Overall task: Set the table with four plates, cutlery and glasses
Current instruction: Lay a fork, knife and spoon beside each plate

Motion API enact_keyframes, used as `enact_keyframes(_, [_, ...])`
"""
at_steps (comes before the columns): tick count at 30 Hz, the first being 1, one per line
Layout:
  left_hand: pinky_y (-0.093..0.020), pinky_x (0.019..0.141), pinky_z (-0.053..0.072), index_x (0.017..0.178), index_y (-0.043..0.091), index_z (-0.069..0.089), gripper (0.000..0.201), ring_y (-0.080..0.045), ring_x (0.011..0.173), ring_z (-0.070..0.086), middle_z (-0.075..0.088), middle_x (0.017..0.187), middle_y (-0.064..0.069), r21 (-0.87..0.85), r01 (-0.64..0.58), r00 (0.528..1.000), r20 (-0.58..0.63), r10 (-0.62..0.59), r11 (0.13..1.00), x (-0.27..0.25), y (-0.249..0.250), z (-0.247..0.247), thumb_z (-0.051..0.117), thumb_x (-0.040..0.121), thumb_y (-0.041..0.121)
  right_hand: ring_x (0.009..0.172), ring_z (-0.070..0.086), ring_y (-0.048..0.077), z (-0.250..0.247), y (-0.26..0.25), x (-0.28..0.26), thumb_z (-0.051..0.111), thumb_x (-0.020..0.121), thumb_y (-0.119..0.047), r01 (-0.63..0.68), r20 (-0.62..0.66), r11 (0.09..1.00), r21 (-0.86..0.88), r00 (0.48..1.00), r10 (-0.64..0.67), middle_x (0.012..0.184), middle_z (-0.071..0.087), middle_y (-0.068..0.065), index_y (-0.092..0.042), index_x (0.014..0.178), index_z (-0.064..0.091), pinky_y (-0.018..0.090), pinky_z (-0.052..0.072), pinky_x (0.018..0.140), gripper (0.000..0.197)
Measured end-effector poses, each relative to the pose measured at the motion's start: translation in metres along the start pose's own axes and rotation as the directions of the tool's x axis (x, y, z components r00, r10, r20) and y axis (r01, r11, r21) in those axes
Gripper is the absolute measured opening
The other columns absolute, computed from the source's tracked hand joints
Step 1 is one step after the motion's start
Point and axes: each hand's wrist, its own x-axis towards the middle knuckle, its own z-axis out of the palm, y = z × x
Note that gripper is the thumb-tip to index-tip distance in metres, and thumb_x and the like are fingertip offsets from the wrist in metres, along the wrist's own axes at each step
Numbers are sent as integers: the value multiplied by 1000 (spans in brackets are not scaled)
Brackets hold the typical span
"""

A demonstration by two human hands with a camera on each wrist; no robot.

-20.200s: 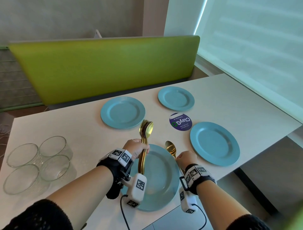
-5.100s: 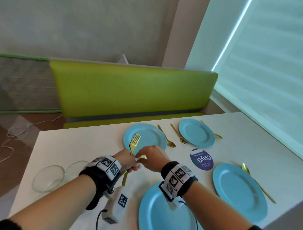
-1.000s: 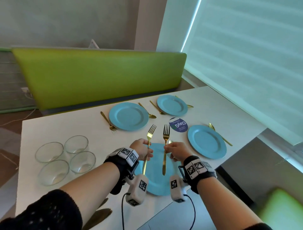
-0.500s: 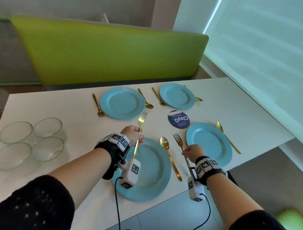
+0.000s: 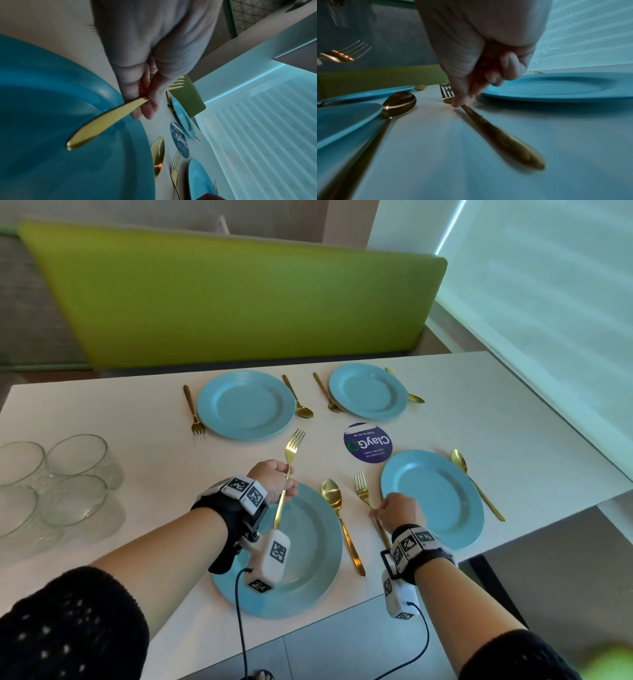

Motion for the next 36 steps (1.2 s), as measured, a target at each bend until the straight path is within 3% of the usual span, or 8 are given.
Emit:
enact_keyframes(5, [-30, 65, 51, 120, -2, 50, 29, -17, 63, 57, 58, 75, -7, 9, 7, 1000, 12, -7, 1000, -2, -3, 7, 46, 92, -8, 94, 63, 28, -3, 10, 2, 68, 80, -39, -27, -78, 999, -19, 997, 25, 102, 66, 8, -12, 102, 64, 30, 47, 74, 36])
enact_keyframes(11, [-29, 63, 50, 118, -1, 51, 27, -17, 62, 57, 57, 74, -7, 29, 8, 1000, 8, -9, 1000, -3, -8, 12, 46, 92, -8, 95, 63, 28, -3, 18, 4, 69, 80, -41, -2, -103, 1000, -24, 995, 0, 104, 65, 9, -11, 104, 61, 33, 49, 76, 39])
enact_keyframes(23, [-29, 66, 51, 87, 11, 50, 20, -16, 62, 56, 58, 73, -6, 19, 23, 1000, -14, -23, 1000, -11, -14, 15, 47, 92, -8, 102, 61, 29, -7, 19, -3, 67, 83, -37, 35, -108, 999, -18, 993, -37, 113, 60, 9, -11, 113, 55, 35, 49, 84, 41])
enact_keyframes(26, [-30, 61, 48, 80, 11, 48, 18, -18, 59, 54, 56, 71, -8, -27, 36, 999, -13, -36, 999, -14, -16, 16, 48, 93, -2, 107, 59, 28, -12, 11, -8, 67, 82, -40, 55, -106, 996, 71, 993, -47, 120, 56, 10, -12, 120, 51, 36, 47, 85, 49])
enact_keyframes(30, [-33, 58, 47, 99, 9, 46, 2, -19, 58, 52, 54, 72, -8, -96, 50, 999, -9, -51, 994, -25, -15, 16, 45, 97, 8, 110, 57, 26, -21, -18, -24, 69, 80, -43, 187, -34, 935, 301, 982, -186, 118, 61, 9, -12, 117, 55, 32, 44, 90, 50])
enact_keyframes(32, [-34, 59, 47, 101, 10, 46, 4, -19, 60, 53, 53, 73, -8, -112, 63, 998, 4, -63, 992, -29, -16, 13, 43, 98, 9, 97, 61, 21, -19, -40, -39, 70, 80, -42, 254, 55, 884, 393, 953, -298, 105, 67, 5, -17, 101, 61, 28, 45, 83, 34])
enact_keyframes(34, [-35, 60, 47, 92, 10, 46, 8, -19, 62, 53, 51, 75, -6, -119, 83, 996, 30, -80, 989, -35, -16, 9, 42, 98, 10, 71, 59, 13, -11, -61, -57, 72, 78, -41, 272, 144, 826, 493, 911, -386, 86, 65, -2, -26, 79, 56, 24, 49, 66, 22])
enact_keyframes(36, [-35, 62, 49, 85, 12, 45, 14, -18, 68, 54, 50, 79, -4, -99, 94, 994, 60, -89, 991, -40, -18, 5, 41, 99, 12, 53, 53, 8, -1, -79, -73, 71, 81, -37, 286, 185, 785, 549, 875, -448, 74, 61, -6, -28, 73, 53, 16, 44, 47, 21])
